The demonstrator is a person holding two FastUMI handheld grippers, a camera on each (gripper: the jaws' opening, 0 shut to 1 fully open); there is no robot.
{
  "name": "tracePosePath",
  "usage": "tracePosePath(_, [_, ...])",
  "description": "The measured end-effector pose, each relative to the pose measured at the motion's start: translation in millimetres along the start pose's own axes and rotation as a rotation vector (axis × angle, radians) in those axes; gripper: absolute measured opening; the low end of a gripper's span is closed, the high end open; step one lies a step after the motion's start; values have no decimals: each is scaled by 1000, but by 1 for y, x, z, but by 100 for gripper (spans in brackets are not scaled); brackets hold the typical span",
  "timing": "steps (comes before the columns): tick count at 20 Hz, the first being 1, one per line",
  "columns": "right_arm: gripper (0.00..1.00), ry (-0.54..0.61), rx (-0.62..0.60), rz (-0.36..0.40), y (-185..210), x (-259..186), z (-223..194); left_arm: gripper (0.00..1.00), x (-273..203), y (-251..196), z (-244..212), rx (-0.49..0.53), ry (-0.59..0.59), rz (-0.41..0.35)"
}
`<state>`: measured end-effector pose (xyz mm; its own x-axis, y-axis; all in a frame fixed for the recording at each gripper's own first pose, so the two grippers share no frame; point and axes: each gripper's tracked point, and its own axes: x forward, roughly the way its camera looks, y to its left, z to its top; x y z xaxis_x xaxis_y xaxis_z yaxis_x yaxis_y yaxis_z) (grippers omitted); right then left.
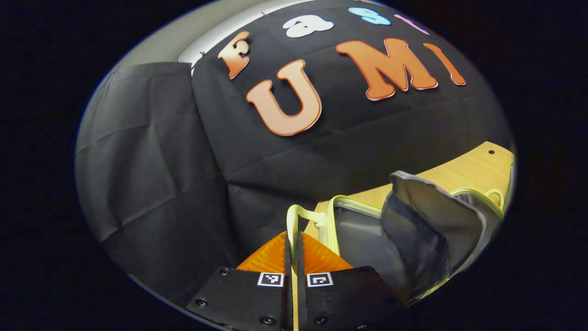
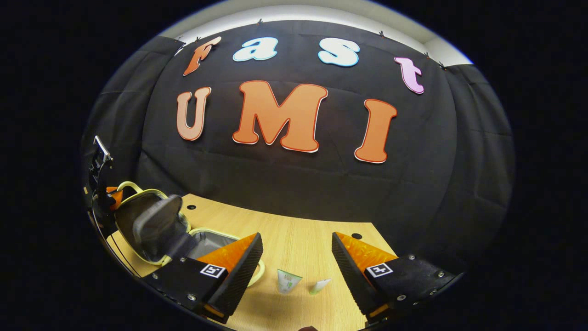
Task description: First open the suitcase, pack the skin care products into it, and then close the suitcase.
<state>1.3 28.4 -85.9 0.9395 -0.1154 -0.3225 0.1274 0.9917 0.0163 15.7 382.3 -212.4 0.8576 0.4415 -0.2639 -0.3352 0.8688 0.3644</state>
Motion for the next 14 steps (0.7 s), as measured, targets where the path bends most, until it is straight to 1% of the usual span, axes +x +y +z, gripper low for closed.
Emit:
tracePosePath(4, [96, 20, 14, 0, -2, -3, -7, 4, 18, 5, -48, 11, 85, -7])
tracePosePath(6, [95, 36, 35, 3, -4, -3, -12, 4, 25, 8, -71, 37, 127, 3])
tracePosePath(7, [96, 39, 39, 2, -7, -3, -14, 10, 24, 11, -82, 53, 151, 8])
tracePosePath(8, [96, 34, 37, 5, -8, -4, -13, 11, 19, 13, -90, 57, 178, 22])
tracePosePath(9, [96, 27, 31, 5, -11, -5, -14, 15, 14, 22, -84, 61, 161, 68])
tracePosePath(10, [96, 22, 31, 11, -13, -6, -16, 15, 13, 27, -74, 72, 128, 85])
tracePosePath(11, [96, 24, 33, 17, -17, -5, -20, 9, 3, 26, -59, 81, 104, 93])
tracePosePath(12, [96, 30, 32, 23, -19, -3, -24, 10, -6, 20, -47, 85, 80, 96])
tracePosePath(13, [96, 36, 29, 26, -24, -2, -27, 20, -13, 6, -36, 83, 59, 75])
tracePosePath(14, [96, 38, 27, 31, -28, 0, -31, 20, -22, -11, -19, 83, 29, 56])
